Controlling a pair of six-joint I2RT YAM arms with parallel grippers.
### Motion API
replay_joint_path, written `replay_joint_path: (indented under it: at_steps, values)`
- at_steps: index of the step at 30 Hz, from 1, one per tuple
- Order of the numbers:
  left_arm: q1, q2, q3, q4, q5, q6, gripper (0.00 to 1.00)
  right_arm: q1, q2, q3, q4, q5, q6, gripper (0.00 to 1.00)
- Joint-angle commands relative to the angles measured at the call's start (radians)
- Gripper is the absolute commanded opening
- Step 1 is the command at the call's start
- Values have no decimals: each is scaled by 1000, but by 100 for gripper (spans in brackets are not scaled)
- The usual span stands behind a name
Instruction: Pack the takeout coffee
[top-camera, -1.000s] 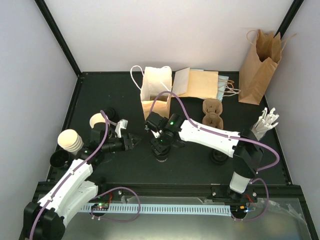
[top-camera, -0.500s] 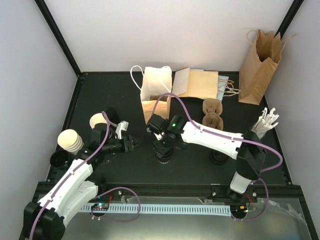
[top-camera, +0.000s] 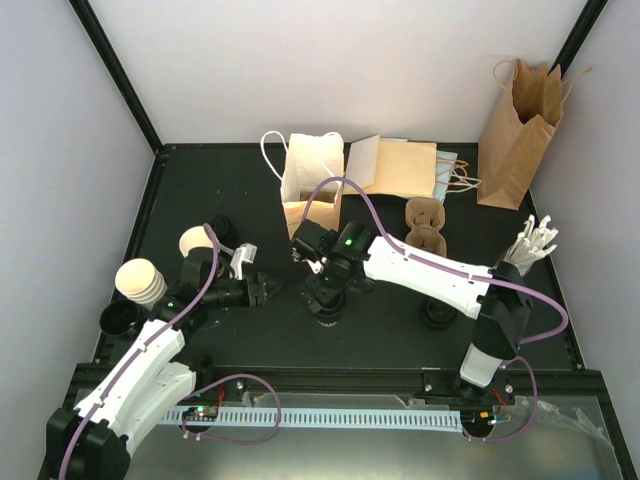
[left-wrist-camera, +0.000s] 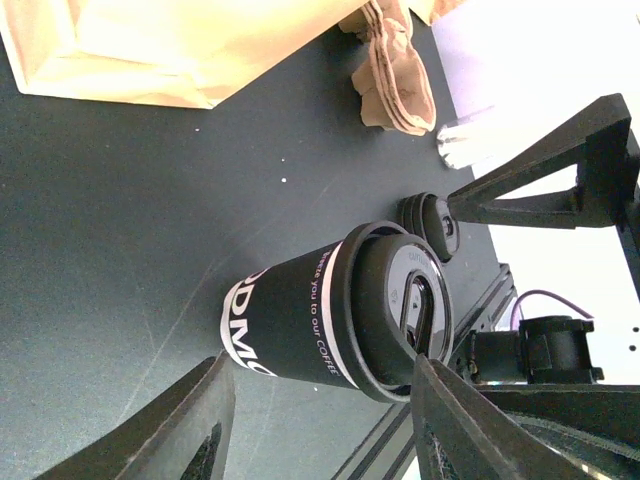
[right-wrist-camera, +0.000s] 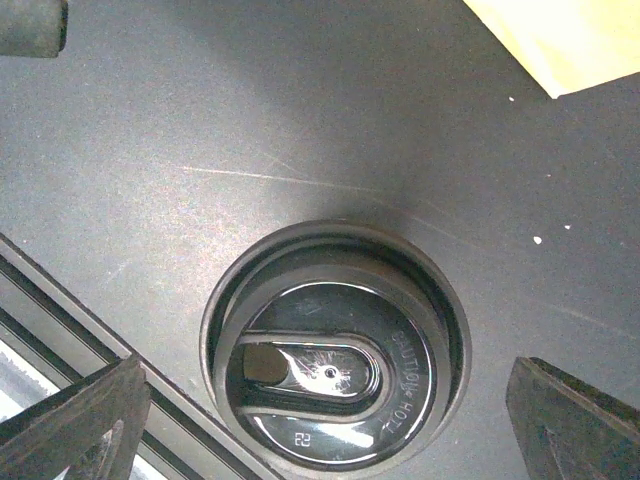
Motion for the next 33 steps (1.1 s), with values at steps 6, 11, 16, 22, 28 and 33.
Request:
replay_joint_path:
  at_steps: [6, 11, 16, 22, 28, 33]
  values:
    - [-21, 0, 59, -3, 55, 58, 55, -14, -70, 1, 3, 20, 29, 100]
    - [-146, -8, 87, -4, -49, 100, 60, -87, -182, -121, 98, -63, 78, 94]
    - [-362, 34, 209, -116, -307, 186, 81, -221, -365, -307, 266, -219, 147, 92]
    - [-563, 196, 410, -283, -582, 276, 99, -433, -558, -566, 468, -423, 234, 90]
    - [-714, 370, 593, -448, -703, 379, 99, -459, -671, -717, 618, -493, 221, 91]
    - [-750, 545, 733, -591, -774, 362, 99, -471, -635, -728, 596, -561, 220, 90]
